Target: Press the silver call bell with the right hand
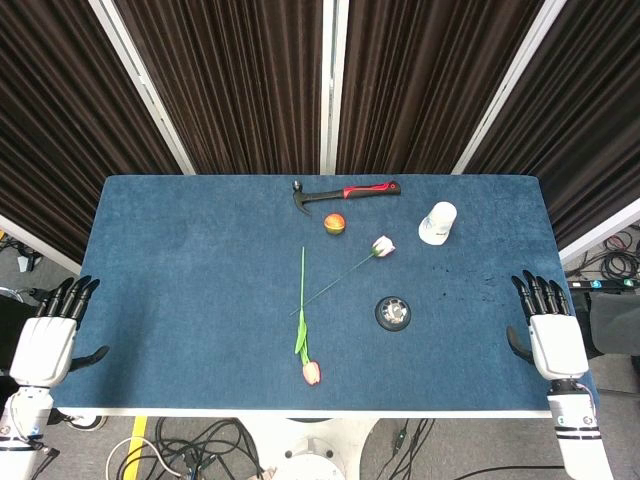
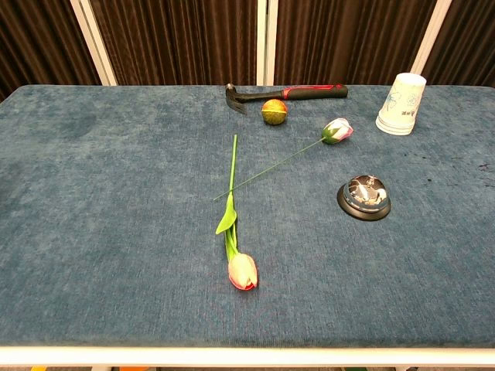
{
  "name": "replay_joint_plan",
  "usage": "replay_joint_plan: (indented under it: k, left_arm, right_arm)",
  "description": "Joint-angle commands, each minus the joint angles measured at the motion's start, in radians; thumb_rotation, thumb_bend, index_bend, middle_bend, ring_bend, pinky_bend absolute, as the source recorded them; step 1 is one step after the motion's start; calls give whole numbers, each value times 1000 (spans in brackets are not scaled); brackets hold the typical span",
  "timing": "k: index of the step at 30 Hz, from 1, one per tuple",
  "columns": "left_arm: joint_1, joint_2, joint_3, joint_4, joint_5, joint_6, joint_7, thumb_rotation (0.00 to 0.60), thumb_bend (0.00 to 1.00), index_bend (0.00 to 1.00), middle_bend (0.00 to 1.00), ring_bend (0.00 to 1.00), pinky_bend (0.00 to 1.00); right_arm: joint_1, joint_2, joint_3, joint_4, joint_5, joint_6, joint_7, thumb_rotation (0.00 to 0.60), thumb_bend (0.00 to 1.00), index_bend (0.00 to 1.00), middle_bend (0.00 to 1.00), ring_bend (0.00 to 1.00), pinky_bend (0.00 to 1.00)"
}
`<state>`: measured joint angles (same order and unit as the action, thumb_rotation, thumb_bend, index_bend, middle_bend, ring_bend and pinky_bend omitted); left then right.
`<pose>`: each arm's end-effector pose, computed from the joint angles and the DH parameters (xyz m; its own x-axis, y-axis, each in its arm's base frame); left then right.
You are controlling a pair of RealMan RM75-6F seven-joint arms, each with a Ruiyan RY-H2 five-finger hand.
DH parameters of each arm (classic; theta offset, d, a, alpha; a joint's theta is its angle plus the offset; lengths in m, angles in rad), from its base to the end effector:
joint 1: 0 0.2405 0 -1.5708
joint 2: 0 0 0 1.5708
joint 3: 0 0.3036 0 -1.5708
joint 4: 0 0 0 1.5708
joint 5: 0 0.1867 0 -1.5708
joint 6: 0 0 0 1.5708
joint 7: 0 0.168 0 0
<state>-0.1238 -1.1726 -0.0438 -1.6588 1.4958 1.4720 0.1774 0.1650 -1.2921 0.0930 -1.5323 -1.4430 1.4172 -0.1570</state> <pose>-0.3266 0.2175 0.1754 0.4658 0.0091 0.8848 0.8840 -0.0493 -0.4649 -0.3385 -0.2425 0.1444 0.4437 -0.0062 0.8961 -0.8959 -0.0280 0.4434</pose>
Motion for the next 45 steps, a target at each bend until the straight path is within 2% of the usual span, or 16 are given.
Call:
replay_joint_plan:
  k: [1, 4, 7, 9, 11, 12, 13, 14, 15, 16, 18, 20, 22, 28, 35, 45]
  left_arm:
    - [0, 0, 0, 0, 0, 0, 0, 600, 107, 66, 53, 0, 147]
    - [1, -2, 1, 3, -1, -1, 1, 600, 108, 66, 54, 0, 147]
    - [3, -4, 3, 4, 0, 2, 0, 600, 108, 66, 53, 0, 147]
    - [3, -5, 2, 6, -1, 1, -1, 600, 108, 66, 54, 0, 147]
    - [2, -5, 2, 8, -1, 0, -2, 600, 108, 66, 53, 0, 147]
    - [1, -5, 1, 8, -1, 0, -2, 600, 108, 66, 53, 0, 147]
    - [0, -5, 1, 8, -1, -1, -2, 600, 108, 66, 53, 0, 147]
    - [0, -5, 1, 7, 0, -1, -2, 600, 108, 66, 54, 0, 147]
    - [0, -5, 1, 6, 0, -2, -2, 600, 108, 66, 54, 0, 147]
    - [-1, -4, 1, 5, 0, -3, -1, 600, 108, 66, 54, 0, 147]
    - [-1, -2, 1, 5, -1, -4, -1, 600, 108, 66, 54, 0, 147]
    - [-3, -1, -1, 5, -6, -8, -4, 600, 108, 66, 54, 0, 147]
    - [-3, 0, 1, 3, -7, -10, -4, 600, 108, 66, 53, 0, 147]
    - [1, -8, 2, 19, -13, -10, -13, 600, 108, 66, 54, 0, 147]
    - [2, 0, -5, 24, -13, 0, -26, 600, 108, 66, 54, 0, 147]
    - [12, 15, -5, 31, -22, 6, -48, 600, 108, 66, 54, 0, 147]
  right_arm:
    - [0, -2, -1, 2, 0, -1, 0, 600, 325, 0, 0, 0, 0]
    - [0, -2, -1, 4, 1, -2, 2, 600, 349, 0, 0, 0, 0]
    - [0, 0, -1, 5, 2, -3, 2, 600, 450, 0, 0, 0, 0]
    - [-1, 0, -1, 6, 4, -3, 4, 600, 577, 0, 0, 0, 0]
    - [-2, -2, 1, 6, 8, -1, 4, 600, 822, 0, 0, 0, 0]
    - [-2, -4, 3, 6, 12, -1, 0, 600, 911, 0, 0, 0, 0]
    - [-3, -6, 6, 4, 19, -2, -7, 600, 984, 0, 5, 0, 0]
    - [-3, -7, 7, -1, 28, -5, -16, 600, 1000, 0, 26, 0, 0]
    - [-3, -6, 10, -5, 36, -8, -23, 600, 1000, 0, 82, 20, 12]
    - [-3, -5, 14, -9, 45, -9, -35, 600, 1000, 0, 174, 86, 71]
    - [0, -4, 16, -23, 63, -20, -66, 600, 1000, 0, 534, 424, 381]
    - [6, 7, 7, -49, 87, -57, -91, 600, 1000, 0, 797, 678, 601]
    - [11, 1, 2, -54, 84, -63, -119, 600, 1000, 0, 882, 758, 645]
    - [31, -29, -21, -53, 29, -68, -169, 600, 1000, 0, 912, 782, 650]
    - [90, -100, -55, -58, -5, -158, -279, 600, 1000, 0, 913, 782, 650]
    - [164, -208, -53, -30, 66, -285, -431, 600, 1000, 0, 914, 782, 650]
